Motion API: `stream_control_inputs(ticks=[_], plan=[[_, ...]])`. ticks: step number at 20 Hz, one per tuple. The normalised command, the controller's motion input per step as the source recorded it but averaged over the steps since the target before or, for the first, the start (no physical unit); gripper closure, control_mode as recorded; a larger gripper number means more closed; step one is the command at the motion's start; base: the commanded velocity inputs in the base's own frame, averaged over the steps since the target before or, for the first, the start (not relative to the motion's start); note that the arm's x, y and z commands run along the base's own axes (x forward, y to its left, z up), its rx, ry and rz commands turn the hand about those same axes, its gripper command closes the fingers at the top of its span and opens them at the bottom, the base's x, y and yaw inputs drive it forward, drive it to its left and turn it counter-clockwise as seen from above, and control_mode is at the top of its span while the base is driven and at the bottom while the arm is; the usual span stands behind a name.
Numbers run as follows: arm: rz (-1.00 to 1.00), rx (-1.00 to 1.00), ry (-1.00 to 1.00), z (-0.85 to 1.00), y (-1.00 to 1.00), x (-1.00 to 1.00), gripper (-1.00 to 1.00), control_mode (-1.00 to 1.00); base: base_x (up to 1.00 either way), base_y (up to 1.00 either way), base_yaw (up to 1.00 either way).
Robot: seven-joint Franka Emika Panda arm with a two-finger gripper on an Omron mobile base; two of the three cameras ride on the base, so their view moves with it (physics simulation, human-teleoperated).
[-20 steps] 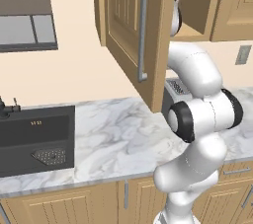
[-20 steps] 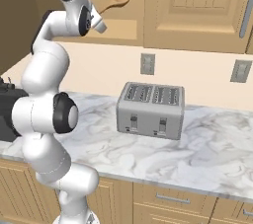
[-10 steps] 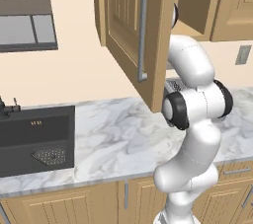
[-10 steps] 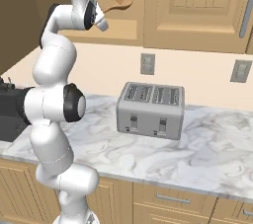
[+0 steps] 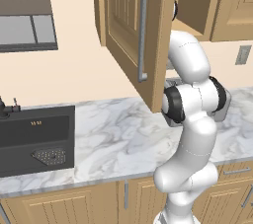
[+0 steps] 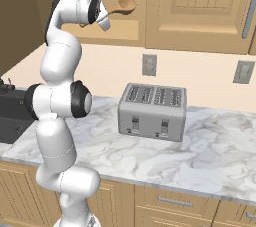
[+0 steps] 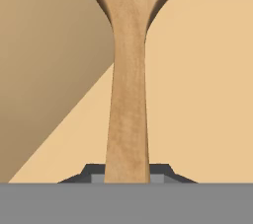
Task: Organize the utensils by type. Pick up the wooden spoons from the counter and place them in the open cabinet. Then pick up the metallic utensils from the counter and place them in the open drawer.
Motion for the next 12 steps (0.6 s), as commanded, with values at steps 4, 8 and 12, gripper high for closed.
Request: stream_control_inputs(ticks=[4,8,12], plan=[[0.0,0.01,0.03,-0.66,0.0,0.24,1.0,-1.0,0.0,0.0,0.0],[0.0,0.05,0.0,-0.47,0.0,0.21,-1.0,-1.0,0.0,0.0,0.0],[0.0,0.14,-0.03,-0.27,-0.06,0.2,-1.0,-1.0,0.0,0.0,0.0]])
